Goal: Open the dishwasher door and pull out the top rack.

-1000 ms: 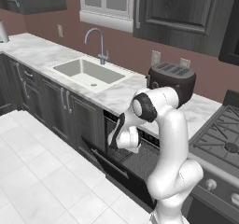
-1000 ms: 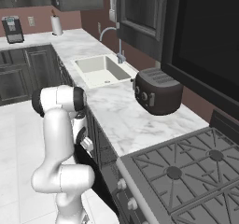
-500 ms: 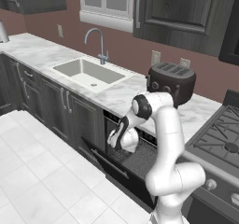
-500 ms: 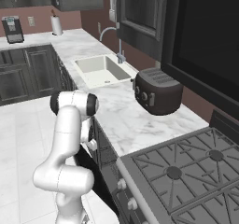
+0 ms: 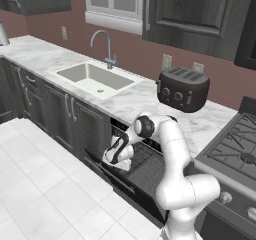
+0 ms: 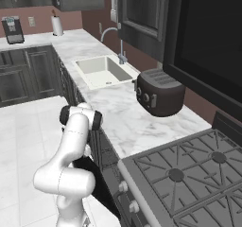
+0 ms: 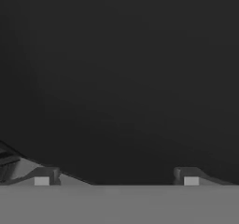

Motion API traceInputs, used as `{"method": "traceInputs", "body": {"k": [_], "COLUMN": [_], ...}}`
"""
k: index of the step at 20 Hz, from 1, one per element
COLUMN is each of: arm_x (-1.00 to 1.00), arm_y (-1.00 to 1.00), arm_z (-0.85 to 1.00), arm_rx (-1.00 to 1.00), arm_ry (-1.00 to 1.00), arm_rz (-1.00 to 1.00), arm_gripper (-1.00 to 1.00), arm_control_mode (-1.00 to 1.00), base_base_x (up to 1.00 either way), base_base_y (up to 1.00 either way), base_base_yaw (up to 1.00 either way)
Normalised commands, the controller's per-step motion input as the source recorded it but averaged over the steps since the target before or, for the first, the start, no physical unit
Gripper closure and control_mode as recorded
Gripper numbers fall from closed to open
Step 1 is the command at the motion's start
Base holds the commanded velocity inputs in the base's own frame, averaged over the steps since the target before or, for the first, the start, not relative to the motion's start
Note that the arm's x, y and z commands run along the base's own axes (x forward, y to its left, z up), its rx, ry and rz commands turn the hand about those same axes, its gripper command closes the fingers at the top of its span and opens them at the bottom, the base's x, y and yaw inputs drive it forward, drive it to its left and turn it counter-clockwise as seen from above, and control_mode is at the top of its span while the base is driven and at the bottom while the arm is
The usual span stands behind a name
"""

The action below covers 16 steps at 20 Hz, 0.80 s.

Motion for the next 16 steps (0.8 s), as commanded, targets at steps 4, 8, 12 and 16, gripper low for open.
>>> {"method": "traceInputs", "body": {"k": [4,8,12,16], "arm_x": [0.30,0.20,0.01,-0.01], "arm_y": [0.59,0.67,0.76,0.58], "arm_z": [-0.52,-0.63,-0.96,-1.00], "arm_rx": [0.00,0.00,0.00,0.00], "arm_ry": [0.21,0.22,0.25,0.24], "arm_rz": [-0.02,-0.01,0.00,0.00], "arm_gripper": [-1.00,-1.00,-1.00,-1.00], "arm_control_mode": [-1.00,-1.00,-1.00,-1.00], "base_base_x": [0.00,0.00,0.00,0.00], "base_base_y": [0.00,0.00,0.00,0.00], "base_base_yaw": [0.00,0.00,0.00,0.00]}}
